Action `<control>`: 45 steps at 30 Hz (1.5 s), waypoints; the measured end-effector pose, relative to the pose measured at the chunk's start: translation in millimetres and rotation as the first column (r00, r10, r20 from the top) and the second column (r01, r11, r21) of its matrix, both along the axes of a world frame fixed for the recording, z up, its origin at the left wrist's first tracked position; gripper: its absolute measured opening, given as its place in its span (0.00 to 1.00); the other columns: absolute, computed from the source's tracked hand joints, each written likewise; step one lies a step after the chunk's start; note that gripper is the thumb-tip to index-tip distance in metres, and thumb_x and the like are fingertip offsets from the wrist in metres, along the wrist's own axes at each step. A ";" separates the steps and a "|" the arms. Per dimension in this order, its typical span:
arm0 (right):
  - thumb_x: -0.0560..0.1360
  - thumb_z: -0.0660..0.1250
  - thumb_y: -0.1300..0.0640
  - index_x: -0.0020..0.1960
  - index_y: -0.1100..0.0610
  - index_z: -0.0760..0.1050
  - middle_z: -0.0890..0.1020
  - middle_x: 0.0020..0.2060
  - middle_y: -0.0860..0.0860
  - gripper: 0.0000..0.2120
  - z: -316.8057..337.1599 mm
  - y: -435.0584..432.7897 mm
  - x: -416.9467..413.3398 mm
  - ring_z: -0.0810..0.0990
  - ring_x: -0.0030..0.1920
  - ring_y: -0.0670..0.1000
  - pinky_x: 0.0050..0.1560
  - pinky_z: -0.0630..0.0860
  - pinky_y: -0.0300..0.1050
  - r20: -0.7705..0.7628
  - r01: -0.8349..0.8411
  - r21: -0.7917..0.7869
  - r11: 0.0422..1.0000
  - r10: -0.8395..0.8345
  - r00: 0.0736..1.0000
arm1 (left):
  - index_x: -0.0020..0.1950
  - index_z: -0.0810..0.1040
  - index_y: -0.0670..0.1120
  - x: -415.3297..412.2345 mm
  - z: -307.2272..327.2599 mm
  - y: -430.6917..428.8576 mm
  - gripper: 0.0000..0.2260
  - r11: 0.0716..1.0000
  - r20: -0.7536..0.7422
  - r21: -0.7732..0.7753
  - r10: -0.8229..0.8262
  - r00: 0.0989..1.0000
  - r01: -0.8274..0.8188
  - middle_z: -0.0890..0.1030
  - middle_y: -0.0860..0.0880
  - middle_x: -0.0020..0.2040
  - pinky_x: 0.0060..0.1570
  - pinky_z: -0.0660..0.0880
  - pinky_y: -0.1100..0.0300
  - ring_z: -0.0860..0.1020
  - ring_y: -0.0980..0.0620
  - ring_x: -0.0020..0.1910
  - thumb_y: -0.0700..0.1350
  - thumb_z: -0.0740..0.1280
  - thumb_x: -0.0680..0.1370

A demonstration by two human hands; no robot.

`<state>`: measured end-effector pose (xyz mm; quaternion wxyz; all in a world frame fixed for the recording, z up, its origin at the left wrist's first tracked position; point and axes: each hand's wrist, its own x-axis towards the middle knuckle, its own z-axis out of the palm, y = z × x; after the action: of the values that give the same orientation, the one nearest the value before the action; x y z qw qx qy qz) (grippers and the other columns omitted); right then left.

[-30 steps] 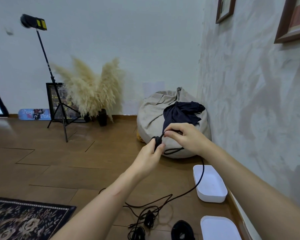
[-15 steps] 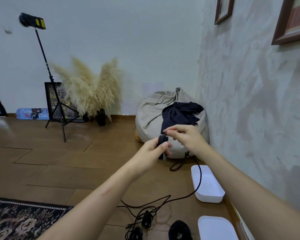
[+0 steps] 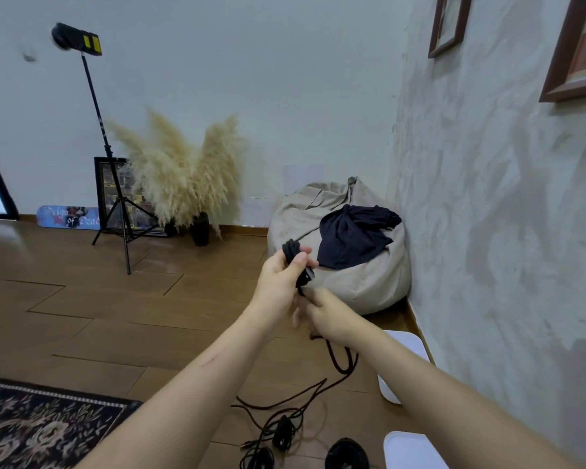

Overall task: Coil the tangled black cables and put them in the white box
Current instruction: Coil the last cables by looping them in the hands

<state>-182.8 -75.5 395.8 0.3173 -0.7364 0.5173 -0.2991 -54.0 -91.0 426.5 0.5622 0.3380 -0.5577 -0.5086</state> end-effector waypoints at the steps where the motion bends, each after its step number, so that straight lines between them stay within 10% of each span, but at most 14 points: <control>1: 0.86 0.54 0.54 0.52 0.48 0.74 0.84 0.36 0.48 0.11 0.9 1.7 5.2 0.75 0.30 0.41 0.38 0.73 0.43 -0.025 -0.023 0.015 1.000 0.023 0.999 | 0.56 0.81 0.47 2.2 1.3 -1.9 0.06 0.998 0.012 -0.007 0.069 0.998 -0.069 0.83 0.51 0.46 0.56 0.76 0.57 0.80 0.53 0.50 0.43 0.64 0.85; 9: 0.82 0.63 0.56 0.40 0.53 0.75 0.81 0.33 0.46 0.12 30.0 6.6 7.5 0.76 0.30 0.38 0.37 0.70 0.33 -0.237 -0.157 0.038 0.987 0.161 0.958 | 0.55 0.77 0.47 22.6 -21.7 -22.0 0.04 0.924 0.482 -0.303 0.359 0.799 -0.233 0.80 0.54 0.46 0.42 0.70 0.67 0.77 0.57 0.44 0.43 0.63 0.84; 14: 0.81 0.66 0.53 0.40 0.43 0.78 0.82 0.34 0.46 0.12 50.8 5.2 -34.2 0.77 0.35 0.43 0.45 0.75 0.44 -0.384 -0.128 -0.035 0.991 0.105 0.917 | 0.53 0.77 0.46 26.5 -31.1 -24.2 0.11 0.979 0.777 -0.193 0.117 0.619 0.058 0.82 0.48 0.49 0.55 0.78 0.46 0.80 0.48 0.49 0.51 0.60 0.85; 18: 0.79 0.69 0.54 0.51 0.46 0.86 0.84 0.39 0.42 0.07 48.7 -4.6 -59.2 0.80 0.42 0.42 0.49 0.78 0.46 -0.329 -0.037 -0.225 0.974 -0.040 0.944 | 0.52 0.79 0.46 21.2 -26.7 -10.9 0.24 0.965 0.742 0.003 -0.177 0.647 0.261 0.83 0.43 0.49 0.58 0.77 0.44 0.81 0.43 0.52 0.65 0.56 0.80; 30: 0.70 0.76 0.39 0.47 0.47 0.86 0.73 0.49 0.51 0.13 21.7 -23.5 -48.8 0.70 0.51 0.56 0.51 0.75 0.56 -0.351 0.073 -0.733 0.677 -0.468 0.811 | 0.48 0.76 0.47 14.2 -28.8 2.2 0.15 0.976 0.796 -0.218 0.167 0.582 0.018 0.82 0.47 0.44 0.47 0.76 0.46 0.79 0.48 0.43 0.54 0.56 0.86; 37: 0.69 0.76 0.37 0.67 0.54 0.74 0.71 0.57 0.50 0.34 17.5 -20.8 -48.3 0.73 0.53 0.51 0.52 0.76 0.48 -0.237 0.271 -0.572 0.774 -0.472 0.849 | 0.50 0.76 0.44 9.8 -34.2 5.5 0.17 0.968 0.781 -0.243 0.233 0.579 -0.061 0.81 0.46 0.44 0.45 0.76 0.47 0.79 0.47 0.43 0.54 0.56 0.86; 41: 0.66 0.72 0.29 0.62 0.54 0.77 0.75 0.54 0.50 0.36 20.9 -20.2 -47.6 0.74 0.54 0.54 0.53 0.76 0.50 -0.268 0.343 -0.625 0.702 -0.604 0.750 | 0.51 0.76 0.44 5.0 -32.8 7.1 0.16 0.956 0.748 -0.272 0.283 0.600 -0.111 0.81 0.46 0.43 0.44 0.76 0.46 0.79 0.47 0.42 0.54 0.56 0.87; 45: 0.73 0.73 0.38 0.71 0.53 0.74 0.82 0.59 0.52 0.32 24.2 -21.2 -48.0 0.79 0.60 0.55 0.56 0.77 0.52 -0.332 0.296 -0.464 0.835 -0.473 0.816 | 0.48 0.73 0.43 4.1 -32.0 8.7 0.16 0.947 0.735 -0.285 0.315 0.601 -0.148 0.80 0.44 0.43 0.41 0.74 0.48 0.78 0.45 0.41 0.53 0.56 0.87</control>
<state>-230.8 -96.7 420.0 -0.0283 -0.7093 0.6447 -0.2837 -49.9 -82.3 394.5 0.3606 0.5357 -0.7419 -0.1802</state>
